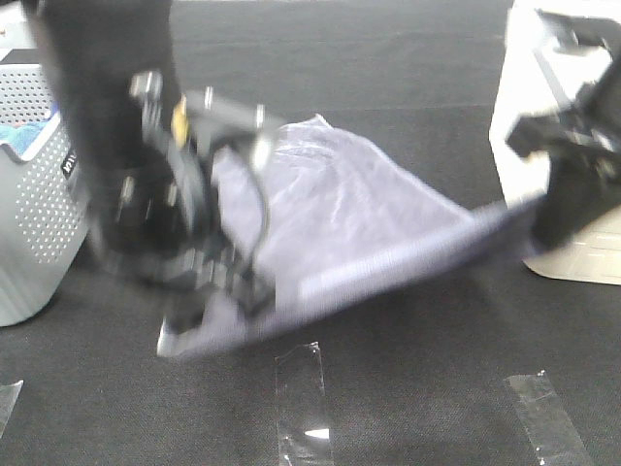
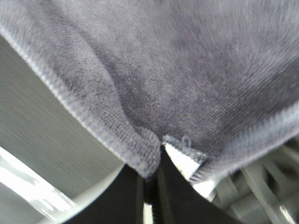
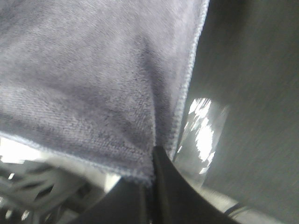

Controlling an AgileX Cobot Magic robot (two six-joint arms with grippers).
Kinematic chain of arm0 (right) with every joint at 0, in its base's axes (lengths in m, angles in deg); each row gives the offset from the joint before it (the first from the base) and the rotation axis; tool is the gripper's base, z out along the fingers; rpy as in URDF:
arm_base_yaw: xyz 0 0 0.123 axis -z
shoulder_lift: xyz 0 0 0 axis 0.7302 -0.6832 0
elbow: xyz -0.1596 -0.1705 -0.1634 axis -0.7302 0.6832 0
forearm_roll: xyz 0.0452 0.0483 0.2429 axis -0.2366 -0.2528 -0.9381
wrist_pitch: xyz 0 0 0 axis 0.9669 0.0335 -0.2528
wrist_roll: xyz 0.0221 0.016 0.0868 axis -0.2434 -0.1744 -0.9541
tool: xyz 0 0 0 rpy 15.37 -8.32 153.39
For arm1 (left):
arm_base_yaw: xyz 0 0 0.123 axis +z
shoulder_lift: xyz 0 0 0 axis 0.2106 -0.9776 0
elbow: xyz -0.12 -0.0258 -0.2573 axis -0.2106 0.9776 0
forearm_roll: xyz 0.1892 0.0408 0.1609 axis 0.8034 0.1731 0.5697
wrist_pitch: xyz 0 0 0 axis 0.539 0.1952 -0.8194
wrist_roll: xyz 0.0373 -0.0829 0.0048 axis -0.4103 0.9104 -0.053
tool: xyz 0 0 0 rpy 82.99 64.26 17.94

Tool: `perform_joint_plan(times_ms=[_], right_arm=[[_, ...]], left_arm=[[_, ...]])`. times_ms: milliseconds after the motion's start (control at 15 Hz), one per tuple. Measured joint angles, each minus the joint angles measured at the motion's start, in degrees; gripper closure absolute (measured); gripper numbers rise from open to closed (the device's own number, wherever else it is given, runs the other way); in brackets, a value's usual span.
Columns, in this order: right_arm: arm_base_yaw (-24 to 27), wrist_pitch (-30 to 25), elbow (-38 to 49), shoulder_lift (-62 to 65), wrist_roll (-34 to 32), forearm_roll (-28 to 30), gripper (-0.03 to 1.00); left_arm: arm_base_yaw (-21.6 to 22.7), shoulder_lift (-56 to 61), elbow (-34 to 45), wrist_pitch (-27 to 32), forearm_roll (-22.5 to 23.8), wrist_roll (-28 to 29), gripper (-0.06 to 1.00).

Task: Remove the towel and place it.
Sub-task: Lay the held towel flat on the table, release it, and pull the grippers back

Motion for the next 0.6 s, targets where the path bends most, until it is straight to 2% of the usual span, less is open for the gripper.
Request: perform_joint_plan(times_ms=[333,600], right_arm=[[0.00,-0.11,13.58,7.22,0.00,-2.98,0.97],[-0.40,-0.11,20.51,14.15,0.00,-6.88,0.97]], left_arm=[[-8.48,3.27,10.37,-0.69,-6.25,4.35,0.93],[-14.21,4.41,14.90,-1.38,-8.59,8.77,0.93]])
